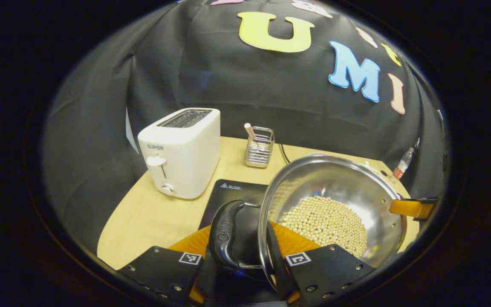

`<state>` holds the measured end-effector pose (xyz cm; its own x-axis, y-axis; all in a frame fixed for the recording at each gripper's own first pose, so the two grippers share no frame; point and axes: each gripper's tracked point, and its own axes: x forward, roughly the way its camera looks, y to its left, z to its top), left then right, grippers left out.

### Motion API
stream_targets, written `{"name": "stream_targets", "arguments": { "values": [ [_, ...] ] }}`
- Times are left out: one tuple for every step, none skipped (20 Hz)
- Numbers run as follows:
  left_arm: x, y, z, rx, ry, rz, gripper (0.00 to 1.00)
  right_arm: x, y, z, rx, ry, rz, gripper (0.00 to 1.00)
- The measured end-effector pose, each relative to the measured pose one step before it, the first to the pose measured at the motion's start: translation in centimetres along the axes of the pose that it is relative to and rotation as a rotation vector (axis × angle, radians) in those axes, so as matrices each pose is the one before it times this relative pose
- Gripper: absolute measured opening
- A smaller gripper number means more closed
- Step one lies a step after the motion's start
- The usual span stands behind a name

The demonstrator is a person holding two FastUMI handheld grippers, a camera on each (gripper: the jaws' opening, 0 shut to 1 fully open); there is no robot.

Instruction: First push the handle of the pot to place it horizontally, then grasp the pot with both hands and set it on the induction cooktop.

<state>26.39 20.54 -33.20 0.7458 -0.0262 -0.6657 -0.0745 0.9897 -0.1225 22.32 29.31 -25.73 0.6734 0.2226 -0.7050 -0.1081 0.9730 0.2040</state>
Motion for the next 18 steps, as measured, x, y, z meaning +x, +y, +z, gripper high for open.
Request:
{"name": "stream_targets", "arguments": {
  "values": [
    [0.171,0.509,0.131,0.00225,0.00014,0.00187,0.56,0.189,0.556,0.061,-0.0009,-0.00011,0.00014,0.39],
    [0.057,0.556,0.126,0.0025,-0.00193,0.00217,0.59,0.177,0.493,-0.019,0.00015,0.00099,0.00156,0.39],
    [0.204,0.404,0.127,0.0013,-0.00059,0.00253,0.56,0.264,0.383,0.035,0.00298,0.00263,0.00275,0.39],
    [0.219,0.486,0.064,0.00107,0.00018,0.00358,0.53,0.24,0.398,0.028,0.00524,0.00372,0.00332,0.39],
    [0.133,0.434,0.218,0.00106,-0.00063,0.00295,0.53,0.331,0.357,0.018,0.00461,0.00301,0.00343,0.43],
    [0.053,0.412,0.077,0.00188,0.00024,0.00218,0.53,0.191,0.393,0.066,0.00287,-0.00132,0.00133,0.43],
    [0.17,0.313,0.133,0.00201,0.00039,0.00021,0.53,0.161,0.348,0.09,0.00009,0.00048,-0.00112,0.4],
    [0.002,0.419,0.035,0.00151,0.00292,-0.00094,0.56,0.122,0.256,0.091,-0.00282,-0.00106,-0.00151,0.43],
    [0.159,0.265,0.076,-0.00223,0.00303,-0.00255,0.59,0.048,0.288,0.093,-0.00628,0.00001,-0.00123,0.43],
    [0.151,0.405,0.066,-0.00636,-0.00025,-0.00087,0.59,0.049,0.331,0.108,-0.00544,-0.00353,0.0,0.4],
    [0.052,0.354,-0.003,-0.00493,0.00061,0.00116,0.59,0.105,0.309,0.081,-0.00309,-0.0008,0.00092,0.4],
    [-0.003,0.349,-0.054,-0.00164,0.00041,0.00197,0.59,0.126,0.247,-0.065,0.00003,0.00312,0.00109,0.39],
    [0.158,0.249,-0.043,0.00015,0.00171,0.00095,0.59,0.096,0.236,-0.018,-0.00055,0.0022,0.00091,0.4],
    [0.062,0.228,-0.116,-0.00063,0.00263,-0.0001,0.59,0.072,0.241,-0.106,0.00025,0.00227,-0.00041,0.4],
    [0.054,0.377,-0.105,-0.00231,0.00193,0.00023,0.59,0.093,0.211,-0.165,-0.00173,0.00533,0.00029,0.4],
    [0.148,0.101,-0.173,-0.00402,0.0014,-0.00067,0.59,0.075,0.172,-0.18,-0.00165,0.00236,-0.00033,0.4],
    [0.222,0.134,-0.212,-0.00454,0.00491,-0.00123,0.59,0.095,0.098,0.037,-0.00406,-0.00048,-0.00152,0.4],
    [0.076,0.102,-0.278,-0.00703,0.00167,-0.00092,0.56,0.017,0.082,-0.004,-0.00291,-0.00001,-0.00153,0.43]
  ]
}}
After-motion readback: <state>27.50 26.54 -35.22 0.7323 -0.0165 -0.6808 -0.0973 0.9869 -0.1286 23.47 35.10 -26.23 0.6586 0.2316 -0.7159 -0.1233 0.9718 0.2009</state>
